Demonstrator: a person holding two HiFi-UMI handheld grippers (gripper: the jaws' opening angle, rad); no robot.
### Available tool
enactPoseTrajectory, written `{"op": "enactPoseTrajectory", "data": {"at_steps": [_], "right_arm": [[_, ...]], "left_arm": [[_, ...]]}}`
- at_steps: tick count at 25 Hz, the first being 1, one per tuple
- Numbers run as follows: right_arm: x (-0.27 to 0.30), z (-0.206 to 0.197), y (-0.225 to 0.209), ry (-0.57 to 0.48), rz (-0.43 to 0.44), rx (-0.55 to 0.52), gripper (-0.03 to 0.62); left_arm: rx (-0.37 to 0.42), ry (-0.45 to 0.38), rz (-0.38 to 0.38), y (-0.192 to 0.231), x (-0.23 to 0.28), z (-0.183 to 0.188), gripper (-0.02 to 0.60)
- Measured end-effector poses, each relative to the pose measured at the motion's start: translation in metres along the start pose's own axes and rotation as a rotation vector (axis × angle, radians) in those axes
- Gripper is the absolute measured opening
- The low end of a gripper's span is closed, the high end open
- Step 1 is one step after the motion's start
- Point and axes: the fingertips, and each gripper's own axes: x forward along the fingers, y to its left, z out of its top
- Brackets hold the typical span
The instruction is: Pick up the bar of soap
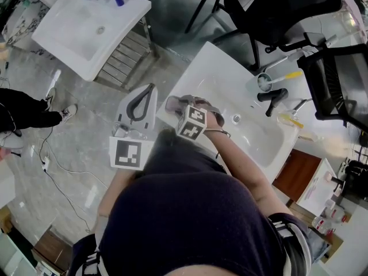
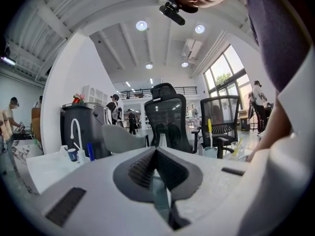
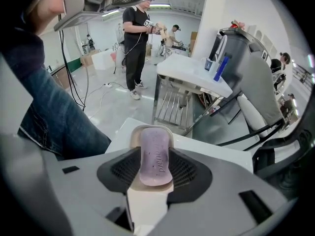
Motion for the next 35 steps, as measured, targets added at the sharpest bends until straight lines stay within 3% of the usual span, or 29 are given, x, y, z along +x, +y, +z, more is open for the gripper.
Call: {"op": "enactPoseTrajectory", "data": {"at_steps": [11,23,35], "right_arm": [[0.01,-0.003,-0.004,0.122,0.043,-0.02,0.193],[0.022,-0.005,0.003,0.267,0.087,-0.149,0.196],[0.022,-0.005,0.004,0.261,0.102,-0.174,0.193]], "left_arm": [[-0.013,0.014,0.025,0.005,-0.007,-0.004,-0.005],[-0.02,0.024,0.029,0.006,-0.009,-0.008,-0.005],[-0.017,0.01,0.019,0.004,-0.009,-0.006,-0.005]]}}
